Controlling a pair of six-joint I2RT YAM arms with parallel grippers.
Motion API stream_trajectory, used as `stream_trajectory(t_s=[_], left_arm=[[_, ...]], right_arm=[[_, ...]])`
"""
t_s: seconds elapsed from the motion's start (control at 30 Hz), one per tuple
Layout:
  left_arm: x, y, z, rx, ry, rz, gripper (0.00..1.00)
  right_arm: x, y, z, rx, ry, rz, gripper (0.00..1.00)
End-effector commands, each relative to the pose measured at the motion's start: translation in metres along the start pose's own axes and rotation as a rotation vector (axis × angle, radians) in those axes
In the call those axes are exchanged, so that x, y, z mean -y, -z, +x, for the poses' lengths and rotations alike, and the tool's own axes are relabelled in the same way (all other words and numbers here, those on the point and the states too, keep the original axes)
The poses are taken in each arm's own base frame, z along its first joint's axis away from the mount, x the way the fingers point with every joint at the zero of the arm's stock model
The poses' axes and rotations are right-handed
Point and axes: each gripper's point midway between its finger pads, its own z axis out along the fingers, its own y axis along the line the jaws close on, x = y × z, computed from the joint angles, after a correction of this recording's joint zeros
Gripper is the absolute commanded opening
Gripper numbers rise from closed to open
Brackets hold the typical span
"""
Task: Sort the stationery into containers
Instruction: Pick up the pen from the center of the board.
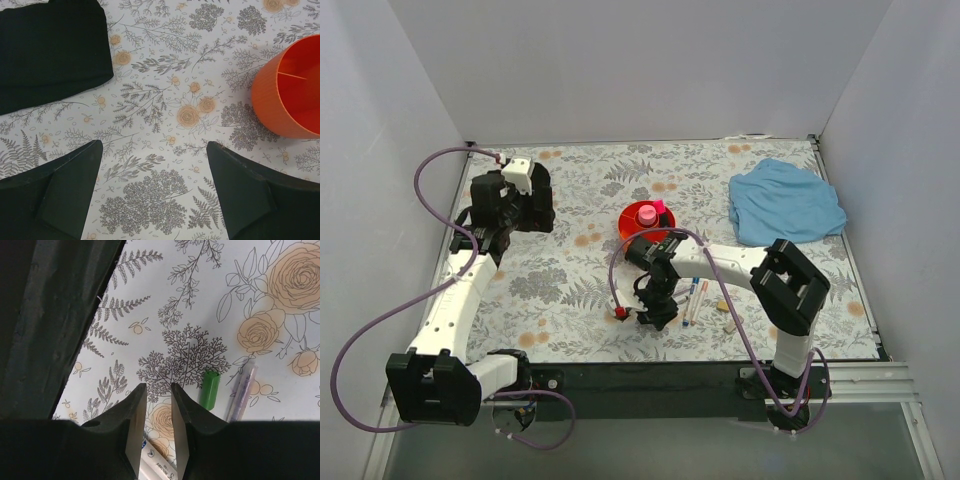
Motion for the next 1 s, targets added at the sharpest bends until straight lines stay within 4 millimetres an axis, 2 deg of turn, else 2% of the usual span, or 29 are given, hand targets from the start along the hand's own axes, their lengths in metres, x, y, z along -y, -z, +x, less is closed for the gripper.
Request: stream_trajectory(t_s=[0.0, 0.17, 0.3, 0.7, 0.83, 0.97], left_arm=[[0.0, 0.007, -0.001, 0.014, 0.005, -0.007, 0.86], [0.0, 0.003, 0.008, -0.009, 0.0, -0.004, 0.86], [0.001, 0.0, 0.007, -0.002, 0.005, 0.008, 0.87], [0.003, -0.005, 0.012, -0.021, 0.011, 0.022, 0.86], [0.004, -0.005, 0.018, -0.032, 0.015, 0.026, 0.86], [0.003, -0.006, 0.023, -0.044, 0.012, 0.02, 0.86]], right_arm=[[0.012, 0.004, -0.011, 0.015, 0.006, 0.036, 0.34], [0.024, 0.017, -0.019, 0.041, 0.028, 0.091, 0.34], [0.027, 0.023, -0.021, 0.04, 0.039, 0.114, 0.39], [0.051, 0.012, -0.003, 0.002, -0.002, 0.174, 0.42], [0.048, 0.004, 0.0, 0.005, -0.011, 0.151, 0.42], [0.046, 0.006, -0.002, 0.02, -0.001, 0.162, 0.41]])
